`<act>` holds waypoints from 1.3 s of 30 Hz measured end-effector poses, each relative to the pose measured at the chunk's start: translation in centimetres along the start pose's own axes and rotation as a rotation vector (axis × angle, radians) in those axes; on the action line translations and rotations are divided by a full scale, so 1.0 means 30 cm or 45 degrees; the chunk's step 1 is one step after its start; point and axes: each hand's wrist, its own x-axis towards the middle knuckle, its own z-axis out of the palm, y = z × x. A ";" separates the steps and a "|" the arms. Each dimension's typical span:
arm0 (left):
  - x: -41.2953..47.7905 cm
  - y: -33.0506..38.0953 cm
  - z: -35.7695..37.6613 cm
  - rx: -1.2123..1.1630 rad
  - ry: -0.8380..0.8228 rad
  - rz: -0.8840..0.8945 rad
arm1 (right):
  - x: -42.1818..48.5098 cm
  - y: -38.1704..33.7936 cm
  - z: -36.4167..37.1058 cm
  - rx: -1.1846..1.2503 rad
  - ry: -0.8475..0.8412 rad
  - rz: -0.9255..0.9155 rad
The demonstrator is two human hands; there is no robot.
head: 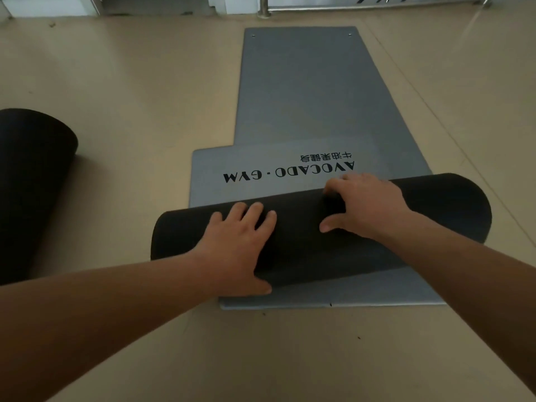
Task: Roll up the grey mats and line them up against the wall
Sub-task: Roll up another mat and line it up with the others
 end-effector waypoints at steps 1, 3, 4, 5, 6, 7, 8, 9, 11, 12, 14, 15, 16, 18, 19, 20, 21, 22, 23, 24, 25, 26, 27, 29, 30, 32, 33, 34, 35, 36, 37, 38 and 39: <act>0.004 -0.005 0.018 0.021 0.019 -0.035 | -0.001 -0.010 0.006 -0.036 0.057 0.005; 0.020 -0.023 0.041 0.009 0.073 -0.078 | -0.008 -0.032 0.028 -0.076 0.110 0.016; 0.034 -0.031 0.051 -0.002 0.087 -0.088 | -0.008 -0.039 0.042 -0.079 0.105 0.011; 0.049 -0.038 0.062 -0.007 0.092 -0.095 | -0.006 -0.042 0.055 -0.072 0.079 -0.004; 0.064 -0.041 0.071 -0.007 0.094 -0.104 | -0.002 -0.039 0.065 -0.057 0.031 -0.022; 0.078 -0.042 0.081 -0.012 0.093 -0.117 | 0.004 -0.032 0.069 -0.040 -0.038 -0.041; 0.089 -0.045 0.088 -0.023 0.094 -0.131 | 0.011 -0.021 0.071 -0.032 -0.101 -0.066; 0.098 -0.048 0.095 -0.032 0.100 -0.141 | 0.017 -0.008 0.075 -0.045 -0.140 -0.091; 0.109 -0.059 0.109 -0.028 0.118 -0.144 | 0.018 0.008 0.102 -0.121 -0.146 -0.119; 0.113 -0.062 0.114 -0.020 0.119 -0.138 | 0.016 0.010 0.121 -0.160 -0.132 -0.122; 0.117 -0.063 0.115 -0.002 0.107 -0.122 | 0.014 0.007 0.162 -0.217 -0.078 -0.113; 0.120 -0.063 0.110 0.009 0.096 -0.116 | 0.015 0.007 0.180 -0.234 -0.037 -0.108; 0.126 -0.064 0.101 0.017 0.081 -0.110 | 0.015 0.007 0.195 -0.242 0.004 -0.106; 0.138 -0.074 0.074 0.021 0.065 -0.092 | 0.006 0.013 0.212 -0.240 0.082 -0.106; 0.144 -0.082 0.061 0.019 0.066 -0.083 | -0.002 0.015 0.218 -0.234 0.116 -0.114; 0.148 -0.089 0.048 0.013 0.067 -0.073 | -0.012 0.015 0.223 -0.230 0.143 -0.126; 0.149 -0.094 0.037 0.007 0.063 -0.065 | -0.021 0.012 0.227 -0.227 0.156 -0.138; 0.149 -0.094 0.027 0.002 0.055 -0.061 | -0.031 0.008 0.228 -0.229 0.151 -0.145; 0.144 -0.087 0.019 -0.004 0.043 -0.059 | -0.039 0.003 0.228 -0.232 0.133 -0.151; 0.134 -0.073 0.012 -0.015 0.025 -0.060 | -0.047 -0.003 0.228 -0.230 0.112 -0.159; 0.121 -0.055 0.006 -0.038 0.003 -0.060 | -0.054 -0.006 0.225 -0.223 0.095 -0.167; 0.106 -0.034 -0.001 -0.078 -0.026 -0.059 | -0.062 -0.005 0.216 -0.216 0.076 -0.177; 0.089 -0.012 -0.007 -0.136 -0.066 -0.057 | -0.070 0.000 0.199 -0.211 0.048 -0.192; 0.062 0.027 -0.021 -0.293 -0.156 -0.048 | -0.078 0.019 0.141 -0.208 -0.072 -0.242; 0.052 0.042 -0.028 -0.389 -0.216 -0.039 | -0.079 0.027 0.104 -0.198 -0.165 -0.264; 0.039 0.058 -0.039 -0.581 -0.369 -0.017 | -0.076 0.027 0.038 -0.189 -0.382 -0.285; 0.037 0.053 -0.039 -0.659 -0.437 -0.007 | -0.073 0.019 0.020 -0.185 -0.483 -0.282; 0.039 0.038 -0.033 -0.722 -0.487 0.000 | -0.072 0.007 0.010 -0.174 -0.563 -0.271; 0.042 0.015 -0.027 -0.779 -0.516 0.002 | -0.073 -0.006 0.005 -0.154 -0.614 -0.258; 0.048 -0.014 -0.017 -0.839 -0.526 -0.001 | -0.074 -0.015 0.001 -0.130 -0.631 -0.242; 0.057 -0.045 -0.007 -0.898 -0.528 -0.012 | -0.076 -0.022 -0.007 -0.112 -0.617 -0.227; 0.069 -0.075 0.000 -0.960 -0.529 -0.029 | -0.079 -0.027 -0.020 -0.106 -0.572 -0.212; 0.083 -0.103 0.005 -1.002 -0.527 -0.050 | -0.081 -0.031 -0.035 -0.111 -0.512 -0.205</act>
